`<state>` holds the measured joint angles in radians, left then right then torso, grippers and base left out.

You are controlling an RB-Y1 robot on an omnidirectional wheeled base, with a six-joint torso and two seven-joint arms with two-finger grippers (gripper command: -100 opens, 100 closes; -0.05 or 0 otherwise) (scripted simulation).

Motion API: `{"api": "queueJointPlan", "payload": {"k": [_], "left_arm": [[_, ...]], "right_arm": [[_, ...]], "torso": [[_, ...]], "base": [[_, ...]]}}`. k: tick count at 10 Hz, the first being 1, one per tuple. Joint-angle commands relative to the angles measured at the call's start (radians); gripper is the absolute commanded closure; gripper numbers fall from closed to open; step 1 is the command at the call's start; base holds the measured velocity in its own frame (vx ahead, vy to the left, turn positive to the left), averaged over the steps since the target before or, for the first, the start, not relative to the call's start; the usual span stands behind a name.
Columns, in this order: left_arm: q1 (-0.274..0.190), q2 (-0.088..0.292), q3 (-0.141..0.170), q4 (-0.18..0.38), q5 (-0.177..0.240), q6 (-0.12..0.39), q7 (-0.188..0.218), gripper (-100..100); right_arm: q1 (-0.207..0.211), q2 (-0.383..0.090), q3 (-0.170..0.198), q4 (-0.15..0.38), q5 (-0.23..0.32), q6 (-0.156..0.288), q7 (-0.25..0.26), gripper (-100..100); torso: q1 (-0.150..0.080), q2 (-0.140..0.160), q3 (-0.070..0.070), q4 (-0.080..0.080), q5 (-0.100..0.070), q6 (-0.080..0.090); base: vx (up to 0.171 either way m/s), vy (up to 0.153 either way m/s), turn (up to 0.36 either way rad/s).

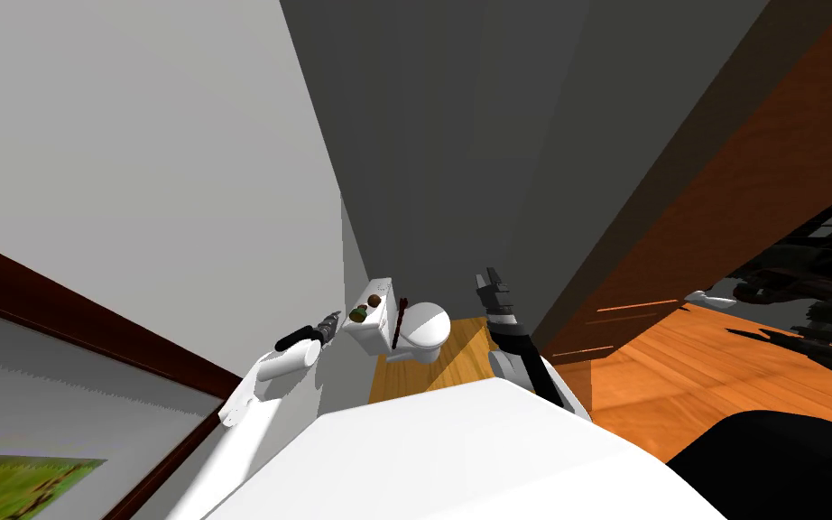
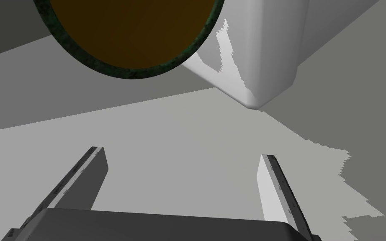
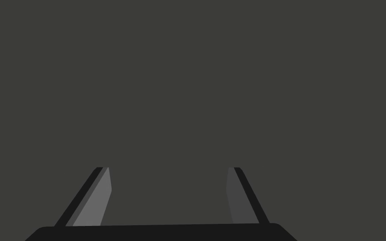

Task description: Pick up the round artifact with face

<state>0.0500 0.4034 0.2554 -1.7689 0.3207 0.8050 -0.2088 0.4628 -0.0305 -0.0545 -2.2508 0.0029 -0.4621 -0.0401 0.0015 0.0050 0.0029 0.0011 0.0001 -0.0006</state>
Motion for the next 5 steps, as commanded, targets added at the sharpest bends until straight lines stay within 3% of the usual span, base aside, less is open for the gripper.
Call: {"api": "queueJointPlan", "payload": {"k": [1, 3, 5], "left_arm": [[-0.039, 0.003, -0.001, 0.035, 0.001, -0.002, -0.001, -100], [-0.106, -0.001, -0.009, 0.102, -0.013, 0.002, -0.002, -100], [-0.112, -0.001, -0.009, 0.106, -0.013, 0.002, -0.002, -100]], "right_arm": [[0.000, 0.000, 0.000, 0.000, 0.000, 0.000, 0.000, 0], [0.000, 0.000, 0.000, 0.000, 0.000, 0.000, 0.000, 0], [0.000, 0.000, 0.000, 0.000, 0.000, 0.000, 0.000, 0]], "torso": [[0.000, 0.000, 0.000, 0.000, 0.000, 0.000], [-0.002, -0.003, -0.002, -0.001, 0.000, 0.000], [-0.002, -0.004, -0.002, -0.001, 0.000, 0.000]], "base": [[-0.017, -0.006, -0.018], [-0.016, -0.017, -0.049], [-0.040, -0.006, -0.020]]}}
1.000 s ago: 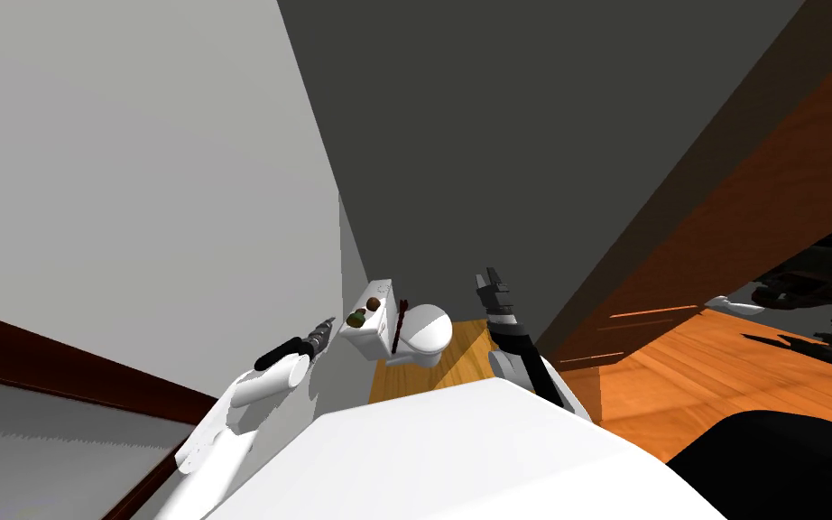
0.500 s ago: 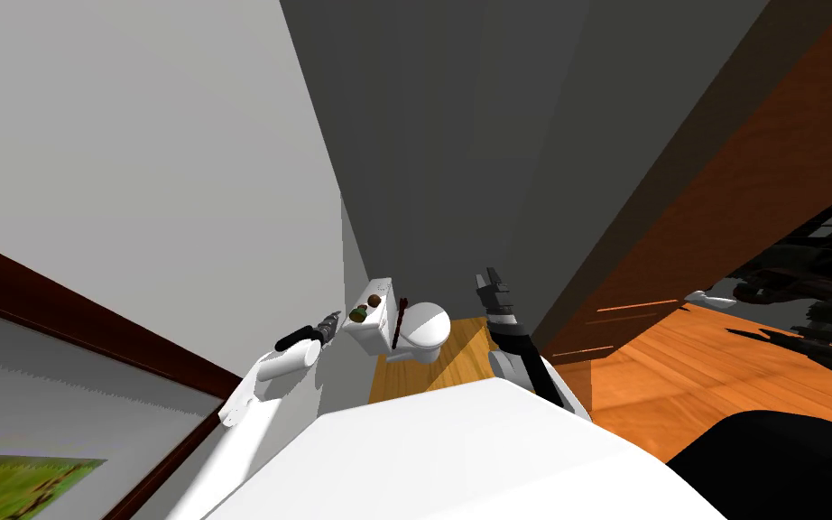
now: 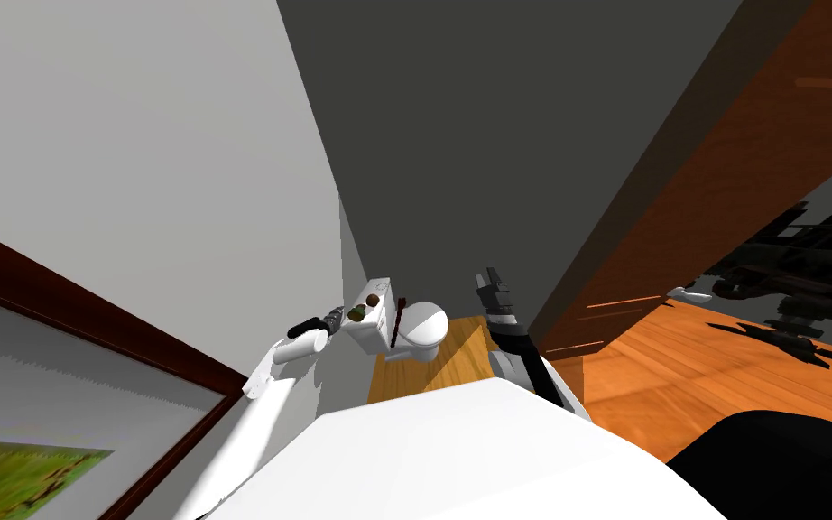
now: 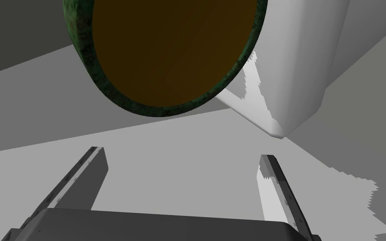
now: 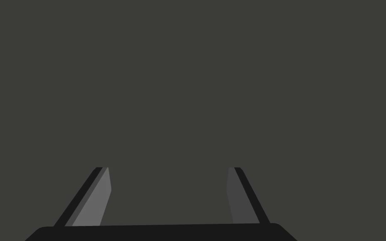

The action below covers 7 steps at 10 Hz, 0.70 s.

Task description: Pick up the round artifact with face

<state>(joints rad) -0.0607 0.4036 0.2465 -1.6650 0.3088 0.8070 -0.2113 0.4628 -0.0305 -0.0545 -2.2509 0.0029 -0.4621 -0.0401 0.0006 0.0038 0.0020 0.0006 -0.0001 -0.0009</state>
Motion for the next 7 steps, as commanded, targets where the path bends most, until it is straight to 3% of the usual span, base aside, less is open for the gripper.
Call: {"api": "queueJointPlan", "payload": {"k": [1, 3, 7], "left_arm": [[-0.001, -0.001, 0.000, 0.002, -0.001, -0.001, 0.000, -100], [-0.075, -0.004, -0.009, 0.073, -0.014, 0.003, -0.001, -100], [-0.075, -0.004, -0.009, 0.075, -0.014, 0.003, -0.001, -100]], "right_arm": [[0.000, 0.000, 0.000, 0.000, 0.000, 0.000, 0.000, 0], [0.000, 0.000, 0.000, 0.000, 0.000, 0.000, 0.000, 0], [0.000, 0.000, 0.000, 0.000, 0.000, 0.000, 0.000, 0]], "torso": [[0.000, 0.000, 0.000, 0.000, 0.000, 0.000], [0.000, 0.000, 0.000, 0.000, 0.000, 0.000], [0.000, -0.003, -0.001, 0.000, 0.000, 0.000]], "base": [[-0.076, 0.013, 0.032], [-0.040, -0.001, -0.007], [-0.004, 0.000, 0.001]]}}
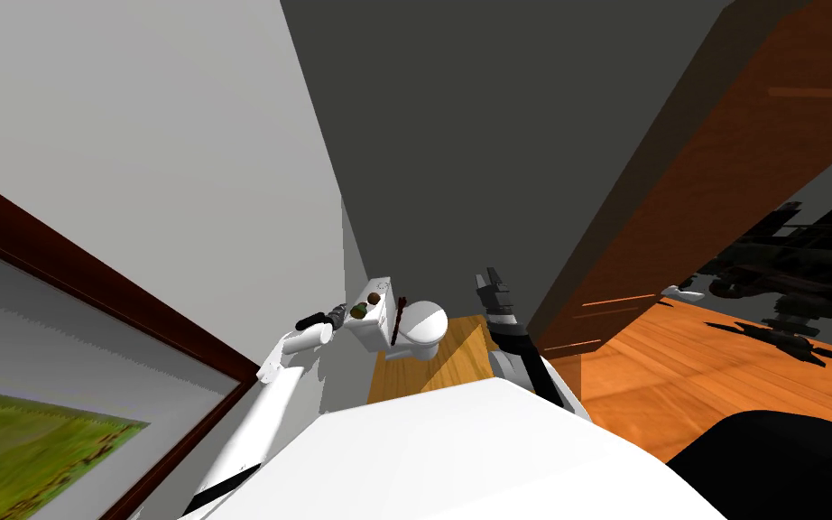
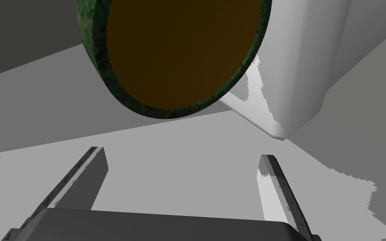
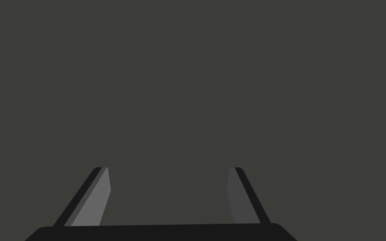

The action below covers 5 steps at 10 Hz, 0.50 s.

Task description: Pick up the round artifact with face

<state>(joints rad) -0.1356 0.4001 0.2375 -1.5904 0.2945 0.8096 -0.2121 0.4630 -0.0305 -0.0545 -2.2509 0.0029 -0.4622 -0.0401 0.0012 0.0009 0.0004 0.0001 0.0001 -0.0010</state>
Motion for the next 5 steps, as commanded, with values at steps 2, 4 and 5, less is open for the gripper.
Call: {"api": "queueJointPlan", "payload": {"k": [2, 4, 5], "left_arm": [[0.000, 0.000, 0.000, 0.000, 0.000, 0.000, 0.000, -100], [0.000, 0.000, 0.000, 0.000, 0.000, 0.000, 0.000, -100], [0.033, 0.006, 0.017, -0.040, 0.004, 0.035, -0.015, -100]], "right_arm": [[0.000, 0.000, 0.000, 0.000, 0.000, 0.000, 0.000, 0], [0.000, 0.000, 0.000, 0.000, 0.000, 0.000, 0.000, 0], [0.000, 0.000, 0.000, 0.000, 0.000, 0.000, 0.000, 0]], "torso": [[0.000, 0.000, 0.000, 0.000, 0.000, 0.000], [0.000, 0.000, 0.000, 0.000, 0.000, 0.000], [0.000, 0.001, 0.001, 0.000, 0.000, 0.000]], "base": [[0.002, 0.005, 0.015], [-0.016, 0.001, 0.000], [-0.017, -0.017, -0.048]]}}
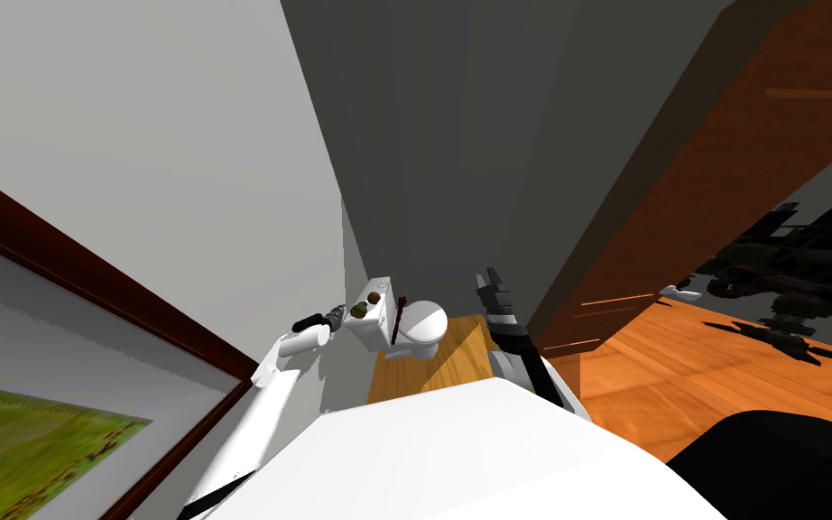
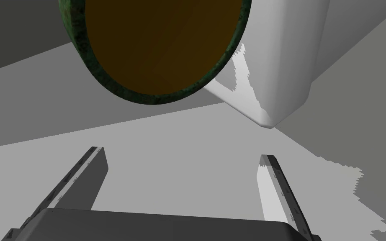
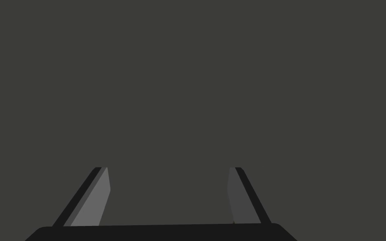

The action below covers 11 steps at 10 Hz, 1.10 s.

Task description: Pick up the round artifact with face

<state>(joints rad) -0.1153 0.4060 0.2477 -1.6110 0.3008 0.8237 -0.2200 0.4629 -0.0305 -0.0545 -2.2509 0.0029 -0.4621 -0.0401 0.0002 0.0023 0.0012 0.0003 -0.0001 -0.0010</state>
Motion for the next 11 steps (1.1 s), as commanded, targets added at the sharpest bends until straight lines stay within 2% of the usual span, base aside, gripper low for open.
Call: {"api": "queueJointPlan", "payload": {"k": [1, 11], "left_arm": [[0.025, 0.003, 0.013, -0.034, 0.000, 0.034, -0.012, -100], [0.156, 0.043, 0.089, -0.232, 0.028, 0.231, -0.077, -100]], "right_arm": [[0.000, 0.000, 0.000, 0.000, 0.000, 0.000, 0.000, 0], [0.000, 0.000, 0.000, 0.000, 0.000, 0.000, 0.000, 0]], "torso": [[0.000, 0.000, 0.000, 0.000, 0.000, 0.000], [0.000, -0.001, 0.000, 0.000, 0.000, 0.000]], "base": [[-0.015, -0.019, -0.053], [-0.009, -0.014, -0.025]]}}
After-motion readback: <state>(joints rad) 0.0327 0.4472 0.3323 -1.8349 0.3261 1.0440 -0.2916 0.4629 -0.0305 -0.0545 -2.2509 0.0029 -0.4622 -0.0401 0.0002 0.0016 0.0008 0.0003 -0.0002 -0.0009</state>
